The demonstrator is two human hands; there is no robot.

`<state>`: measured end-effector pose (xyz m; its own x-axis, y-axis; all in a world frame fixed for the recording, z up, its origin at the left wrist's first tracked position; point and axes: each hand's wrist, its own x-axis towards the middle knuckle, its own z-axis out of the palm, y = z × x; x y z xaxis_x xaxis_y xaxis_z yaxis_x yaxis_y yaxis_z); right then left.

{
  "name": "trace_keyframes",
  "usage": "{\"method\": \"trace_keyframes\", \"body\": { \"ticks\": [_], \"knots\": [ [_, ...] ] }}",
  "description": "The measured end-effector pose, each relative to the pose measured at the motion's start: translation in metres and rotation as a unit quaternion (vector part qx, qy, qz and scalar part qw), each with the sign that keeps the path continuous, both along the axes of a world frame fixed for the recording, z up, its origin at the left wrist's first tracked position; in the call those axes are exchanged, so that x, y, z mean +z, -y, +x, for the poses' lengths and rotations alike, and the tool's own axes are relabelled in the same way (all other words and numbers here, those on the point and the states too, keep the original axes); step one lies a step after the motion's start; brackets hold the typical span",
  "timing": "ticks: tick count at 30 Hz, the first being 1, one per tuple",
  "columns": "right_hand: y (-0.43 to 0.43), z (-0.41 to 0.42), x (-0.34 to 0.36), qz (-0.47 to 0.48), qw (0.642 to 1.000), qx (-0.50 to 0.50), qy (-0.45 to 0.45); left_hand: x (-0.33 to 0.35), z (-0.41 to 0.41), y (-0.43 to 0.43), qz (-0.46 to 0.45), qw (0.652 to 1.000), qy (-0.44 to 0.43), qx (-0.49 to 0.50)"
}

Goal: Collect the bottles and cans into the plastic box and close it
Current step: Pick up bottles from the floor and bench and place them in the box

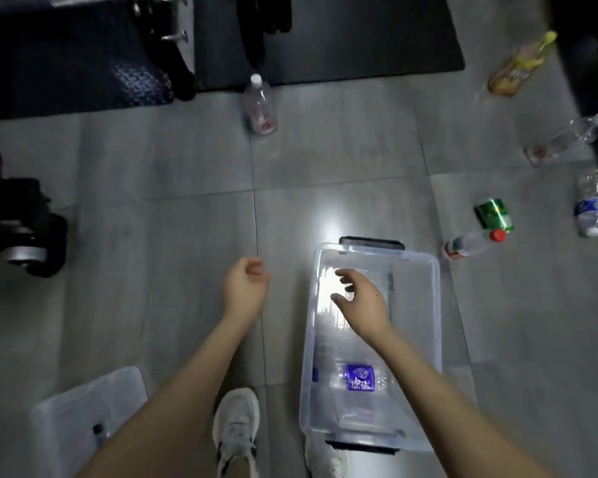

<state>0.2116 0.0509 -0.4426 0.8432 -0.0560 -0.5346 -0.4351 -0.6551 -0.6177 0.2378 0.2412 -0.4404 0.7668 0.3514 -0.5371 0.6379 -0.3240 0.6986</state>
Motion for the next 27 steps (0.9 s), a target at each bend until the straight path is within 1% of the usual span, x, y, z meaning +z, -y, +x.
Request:
{"method": "trace_keyframes", "body": {
  "ticks": [5, 10, 13, 16, 19, 21, 25, 27],
  "knots": [
    [-0.041, 0.090, 0.029, 0.041, 0.998, -0.041, 0.004, 0.032, 0.077, -0.040, -0.004, 0.998, 0.030, 0.058],
    [-0.083, 0.185, 0.019, 0.046, 0.997, -0.069, -0.004, 0.024, 0.175, -0.082, 0.003, 0.998, 0.050, 0.037],
    [-0.103, 0.251, -0.007, 0.049, 0.993, -0.107, -0.015, 0.000, 0.247, -0.103, 0.029, 0.998, 0.059, -0.014],
    [-0.120, 0.310, -0.039, 0.062, 0.986, -0.151, -0.018, -0.030, 0.317, -0.118, 0.081, 0.989, 0.044, -0.119],
    [-0.130, 0.354, -0.074, 0.087, 0.979, -0.183, -0.007, -0.068, 0.377, -0.120, 0.088, 0.977, 0.053, -0.188],
    [-0.134, 0.374, -0.097, 0.097, 0.978, -0.185, -0.004, -0.093, 0.408, -0.113, 0.087, 0.976, 0.055, -0.194],
    [-0.138, 0.407, -0.147, 0.114, 0.980, -0.163, 0.003, -0.149, 0.454, -0.093, 0.061, 0.988, 0.053, -0.135],
    [-0.138, 0.423, -0.172, 0.126, 0.979, -0.159, 0.003, -0.175, 0.475, -0.084, 0.073, 0.986, 0.078, -0.127]
  ]
}}
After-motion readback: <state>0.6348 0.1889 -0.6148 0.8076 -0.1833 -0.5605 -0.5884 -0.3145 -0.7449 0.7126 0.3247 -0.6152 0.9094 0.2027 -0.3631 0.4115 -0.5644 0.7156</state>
